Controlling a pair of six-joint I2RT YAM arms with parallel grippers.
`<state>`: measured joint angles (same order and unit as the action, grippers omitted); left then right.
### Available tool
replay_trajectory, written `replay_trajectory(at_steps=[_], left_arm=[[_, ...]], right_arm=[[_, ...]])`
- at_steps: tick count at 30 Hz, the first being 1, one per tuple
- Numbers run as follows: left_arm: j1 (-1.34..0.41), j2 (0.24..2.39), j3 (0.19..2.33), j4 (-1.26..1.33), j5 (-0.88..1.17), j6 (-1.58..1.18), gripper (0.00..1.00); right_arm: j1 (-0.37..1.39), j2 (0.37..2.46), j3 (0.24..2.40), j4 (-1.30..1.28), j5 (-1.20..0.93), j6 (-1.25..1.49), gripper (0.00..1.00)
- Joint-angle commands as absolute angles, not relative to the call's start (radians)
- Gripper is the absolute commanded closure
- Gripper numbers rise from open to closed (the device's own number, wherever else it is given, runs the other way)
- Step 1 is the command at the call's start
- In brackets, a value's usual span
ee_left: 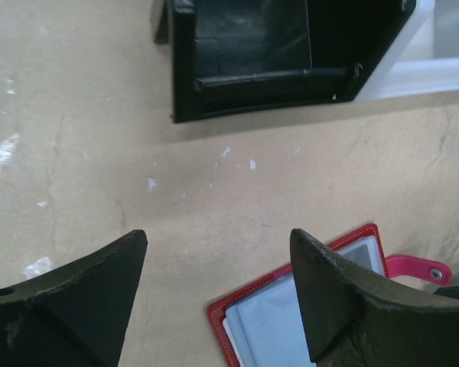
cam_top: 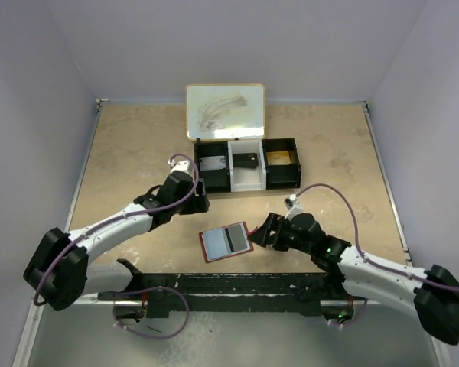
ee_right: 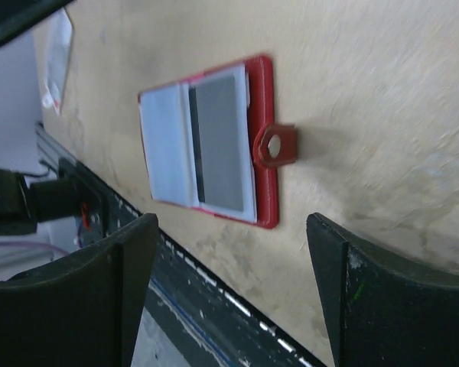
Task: Take the credit cards out of the card holder
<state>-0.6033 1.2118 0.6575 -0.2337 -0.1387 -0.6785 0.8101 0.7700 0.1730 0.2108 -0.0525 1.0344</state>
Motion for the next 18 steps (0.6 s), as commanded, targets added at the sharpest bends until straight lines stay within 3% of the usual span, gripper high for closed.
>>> replay_trajectory(at_steps=[1, 9, 18], left_arm=[[-0.679, 1.264, 0.691, -0.160, -0.215, -0.719, 0.27], [-0.755, 1.352, 0.693, -0.117, -0.203, -0.724, 0.27], [-0.792, 1.364, 0.656, -0.045, -0.152, -0.749, 0.30]], right_arm=[[0.918, 0.897, 0.212, 0.356, -0.083, 1.120, 0.20], [1.091, 0.989, 0.236, 0.351, 0.097, 1.281, 0.21], [1.103, 1.047, 0.179, 0.441, 0.104, 1.407, 0.22]])
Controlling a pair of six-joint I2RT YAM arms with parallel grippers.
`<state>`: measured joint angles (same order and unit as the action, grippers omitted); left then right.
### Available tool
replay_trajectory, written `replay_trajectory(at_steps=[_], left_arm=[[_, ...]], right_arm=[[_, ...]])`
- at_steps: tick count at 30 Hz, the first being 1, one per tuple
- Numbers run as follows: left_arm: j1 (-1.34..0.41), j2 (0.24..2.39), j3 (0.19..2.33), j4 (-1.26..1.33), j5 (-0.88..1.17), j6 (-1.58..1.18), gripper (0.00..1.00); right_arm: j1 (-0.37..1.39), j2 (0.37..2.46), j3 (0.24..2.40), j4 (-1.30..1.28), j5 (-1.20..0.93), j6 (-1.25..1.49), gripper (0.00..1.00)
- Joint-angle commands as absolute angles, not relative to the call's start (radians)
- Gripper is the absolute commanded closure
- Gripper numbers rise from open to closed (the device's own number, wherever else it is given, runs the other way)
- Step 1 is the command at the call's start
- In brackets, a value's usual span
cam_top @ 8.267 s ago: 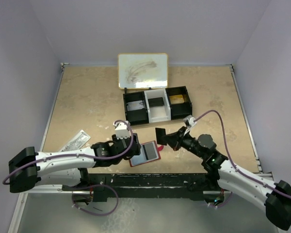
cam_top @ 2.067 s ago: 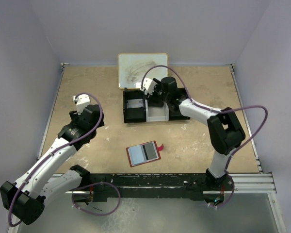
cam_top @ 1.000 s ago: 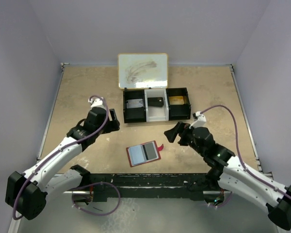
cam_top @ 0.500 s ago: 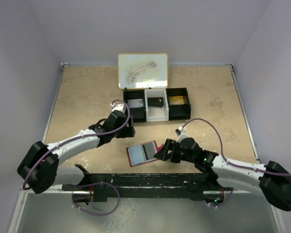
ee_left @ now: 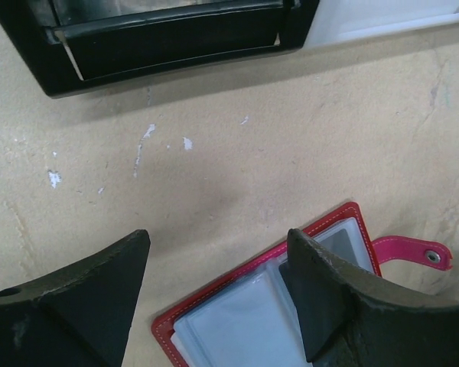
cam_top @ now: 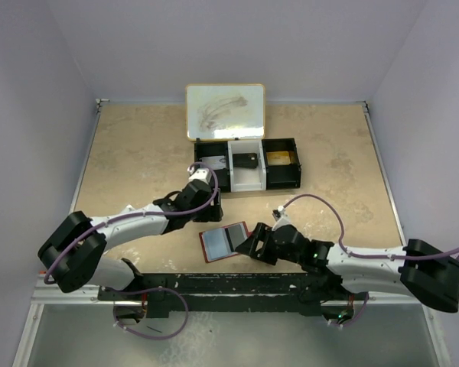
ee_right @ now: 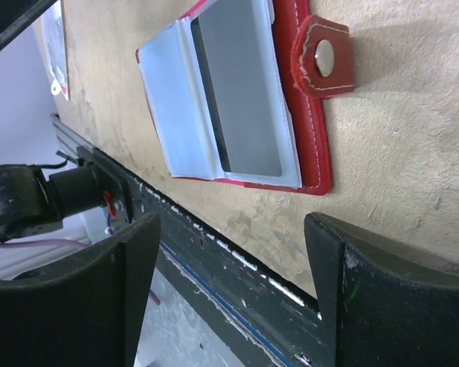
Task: Take the credit cards out of the card holder
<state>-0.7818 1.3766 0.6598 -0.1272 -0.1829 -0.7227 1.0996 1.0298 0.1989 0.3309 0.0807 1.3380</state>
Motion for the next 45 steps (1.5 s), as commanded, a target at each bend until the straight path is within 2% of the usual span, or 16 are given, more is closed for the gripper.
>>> replay_trajectory(at_steps=[1, 9, 15, 23, 32, 45], left_arm=[[-0.793, 1.356, 0.640, -0.031, -0.135, -0.758, 0.30], [-0.796, 1.317, 0.529, 0.009, -0.108, -0.797, 0.32], [-0.799, 1.246, 0.417, 0.043, -0.113, -0.864, 0.37], [-0.837, 1.117, 0.265, 0.183, -0.049, -0.956, 0.40], [-0.946, 1.093, 0.160, 0.309, -0.116, -1.064, 0.41], [-1.208, 1.249, 0.252, 0.381, -0.330, -1.155, 0.43]], right_arm=[[1.102, 1.058, 0.184, 0.459, 0.106, 1.407, 0.22], [1.088, 1.215, 0.256, 0.473, 0.123, 1.409, 0.23], [0.877, 1.292, 0.211, 0.630, -0.056, 1.325, 0.26], [0.810, 1.368, 0.411, 0.435, -0.105, 1.099, 0.25], [0.769, 1.497, 0.555, 0.372, -0.188, 0.925, 0.25], [0.769, 1.672, 0.714, 0.331, -0.361, 0.736, 0.25]])
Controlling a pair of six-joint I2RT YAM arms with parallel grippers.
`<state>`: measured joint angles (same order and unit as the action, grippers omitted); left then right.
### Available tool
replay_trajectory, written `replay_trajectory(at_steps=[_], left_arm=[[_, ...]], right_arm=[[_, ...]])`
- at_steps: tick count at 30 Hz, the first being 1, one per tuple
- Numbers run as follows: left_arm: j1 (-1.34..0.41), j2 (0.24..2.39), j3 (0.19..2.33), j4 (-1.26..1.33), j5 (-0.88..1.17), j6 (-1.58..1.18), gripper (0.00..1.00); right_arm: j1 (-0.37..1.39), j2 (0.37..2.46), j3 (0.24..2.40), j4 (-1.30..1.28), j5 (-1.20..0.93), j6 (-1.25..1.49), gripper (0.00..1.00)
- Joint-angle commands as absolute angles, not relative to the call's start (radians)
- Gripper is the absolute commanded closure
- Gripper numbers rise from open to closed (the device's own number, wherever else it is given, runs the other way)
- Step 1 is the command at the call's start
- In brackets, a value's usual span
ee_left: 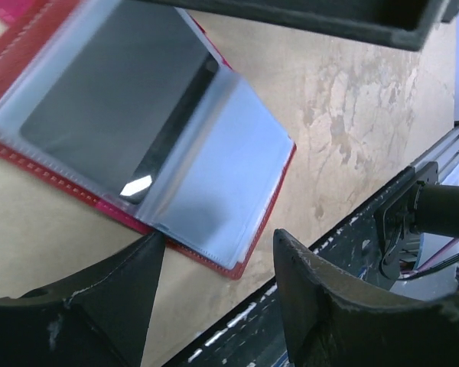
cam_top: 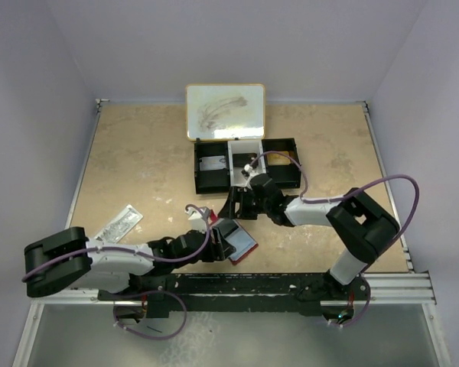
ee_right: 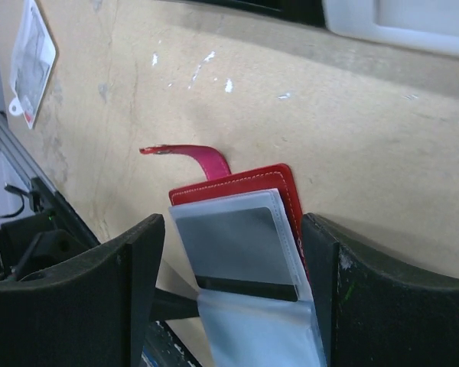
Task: Take the credit cards out of the card holder
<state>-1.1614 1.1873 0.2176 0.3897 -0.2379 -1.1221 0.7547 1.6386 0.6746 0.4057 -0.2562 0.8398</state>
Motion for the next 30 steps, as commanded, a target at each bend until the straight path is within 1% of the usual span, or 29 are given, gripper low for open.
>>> replay_trajectory(at_steps=[1, 6, 8, 10, 12, 17, 20, 21, 23, 25, 28, 30], left_arm=[[-1.216, 1.267, 0.264, 0.395, -0.340, -1.161, 0.43], [-1.228, 1.408, 0.307, 0.536, -0.321, -1.161, 0.43], [-1.237, 1.472, 0.352, 0.540, -0.305, -1.156, 0.42], [-1.261, 1.502, 0.379, 0.539, -0.306, -1.150, 0.42], [-1.288, 1.495, 0.391, 0.524, -0.327, -1.152, 0.42], [-1.332, 1.380, 0.394, 0.351, -0.426, -1.164, 0.40], [-1.336, 1.287, 0.377, 0.224, -0.478, -1.172, 0.40], [-1.336, 1.258, 0.373, 0.188, -0.488, -1.166, 0.41], [-1.336, 1.192, 0.376, 0.106, -0.512, -1.152, 0.43], [-1.336, 1.139, 0.383, 0.017, -0.555, -1.155, 0.44], [-1.335, 1.070, 0.384, -0.070, -0.603, -1.156, 0.44], [-1.335, 1.044, 0.387, -0.104, -0.620, -1.150, 0.43]], right_arm=[[0.769, 1.678, 0.721, 0.336, -0.372, 0.726, 0.25], [0.769, 1.693, 0.754, 0.321, -0.396, 0.690, 0.27], [0.769, 1.684, 0.764, 0.286, -0.388, 0.679, 0.28], [0.769, 1.651, 0.771, 0.237, -0.349, 0.680, 0.28], [0.769, 1.597, 0.779, 0.153, -0.222, 0.682, 0.27], [0.769, 1.445, 0.767, 0.027, 0.003, 0.757, 0.23], [0.769, 1.359, 0.710, 0.032, 0.028, 0.834, 0.23], [0.769, 1.332, 0.674, 0.054, 0.023, 0.865, 0.24], [0.769, 1.263, 0.607, 0.140, 0.013, 0.909, 0.26], [0.771, 1.225, 0.534, 0.237, -0.053, 0.966, 0.30], [0.779, 1.199, 0.448, 0.357, -0.125, 1.049, 0.41], [0.799, 1.199, 0.434, 0.371, -0.115, 1.073, 0.41]])
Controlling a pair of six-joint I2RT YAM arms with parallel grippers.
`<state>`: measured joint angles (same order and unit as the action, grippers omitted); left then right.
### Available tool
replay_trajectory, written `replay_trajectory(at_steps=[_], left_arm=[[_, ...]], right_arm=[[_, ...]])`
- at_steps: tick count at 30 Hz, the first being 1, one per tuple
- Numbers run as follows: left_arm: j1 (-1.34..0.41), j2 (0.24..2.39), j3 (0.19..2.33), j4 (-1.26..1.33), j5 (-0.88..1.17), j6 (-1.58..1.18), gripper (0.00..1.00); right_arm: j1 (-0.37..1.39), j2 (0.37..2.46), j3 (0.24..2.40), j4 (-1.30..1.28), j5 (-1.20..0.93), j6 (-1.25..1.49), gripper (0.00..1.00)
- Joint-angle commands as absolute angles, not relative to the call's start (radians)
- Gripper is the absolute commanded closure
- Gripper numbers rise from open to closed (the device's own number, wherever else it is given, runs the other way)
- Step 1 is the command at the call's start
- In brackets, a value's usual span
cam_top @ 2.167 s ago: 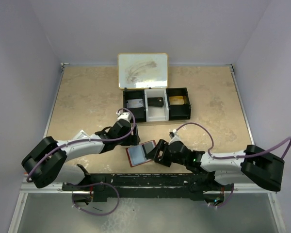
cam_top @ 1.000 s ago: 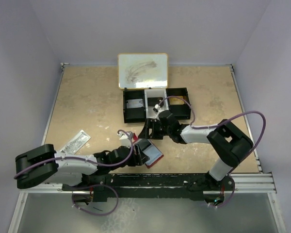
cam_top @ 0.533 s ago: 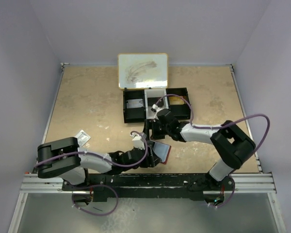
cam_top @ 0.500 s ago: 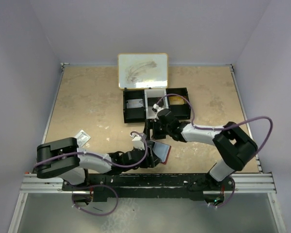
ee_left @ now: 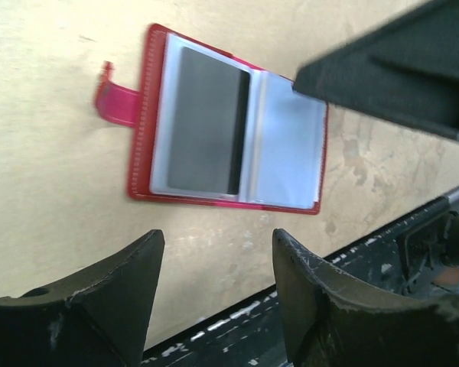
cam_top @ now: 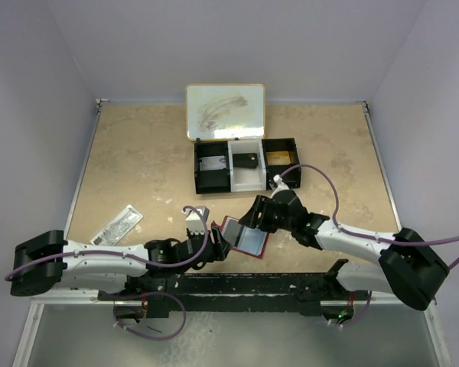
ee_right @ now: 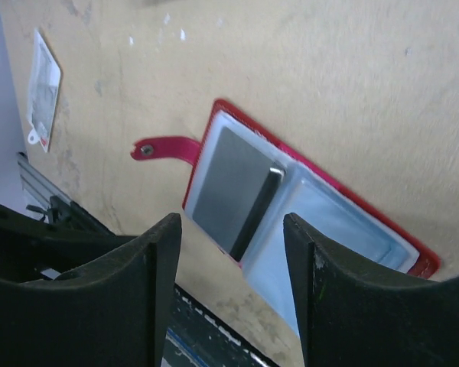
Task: Take the credit cards out of the card holder
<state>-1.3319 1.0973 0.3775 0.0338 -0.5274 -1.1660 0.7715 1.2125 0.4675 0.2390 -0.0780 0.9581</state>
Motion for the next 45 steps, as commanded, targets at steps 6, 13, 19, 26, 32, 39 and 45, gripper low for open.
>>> replay_trajectory(at_steps=[6, 13, 19, 26, 32, 39, 45], left_arm=[[-1.335, 1.032, 0.414, -0.183, -0.651, -1.171, 0.35], [-1.335, 1.038, 0.412, -0.198, -0.649, -1.197, 0.32], [-1.335, 1.044, 0.442, -0.220, -0.665, -1.183, 0.32], [-1.335, 1.150, 0.581, -0.278, -0.665, -1.104, 0.32], [-1.283, 1.238, 0.662, -0.230, -0.655, -1.005, 0.39], [-1.182, 1.273, 0.666, -0.112, -0.546, -0.958, 0.47], [-1.177, 1.344, 0.679, -0.030, -0.502, -0.966, 0.52]], right_arm=[[0.858, 1.278, 0.449, 0.397, -0.077, 1.116, 0.42], [0.873, 1.374, 0.437, 0.436, -0.057, 1.141, 0.46], [0.873, 1.423, 0.411, 0.457, -0.060, 1.155, 0.50], [0.873, 1.368, 0.363, 0.453, -0.041, 1.199, 0.55], [0.871, 1.380, 0.342, 0.464, -0.034, 1.229, 0.56], [0.874, 1.333, 0.366, 0.444, 0.002, 1.188, 0.57], [0.874, 1.217, 0.378, 0.319, 0.031, 1.177, 0.59]])
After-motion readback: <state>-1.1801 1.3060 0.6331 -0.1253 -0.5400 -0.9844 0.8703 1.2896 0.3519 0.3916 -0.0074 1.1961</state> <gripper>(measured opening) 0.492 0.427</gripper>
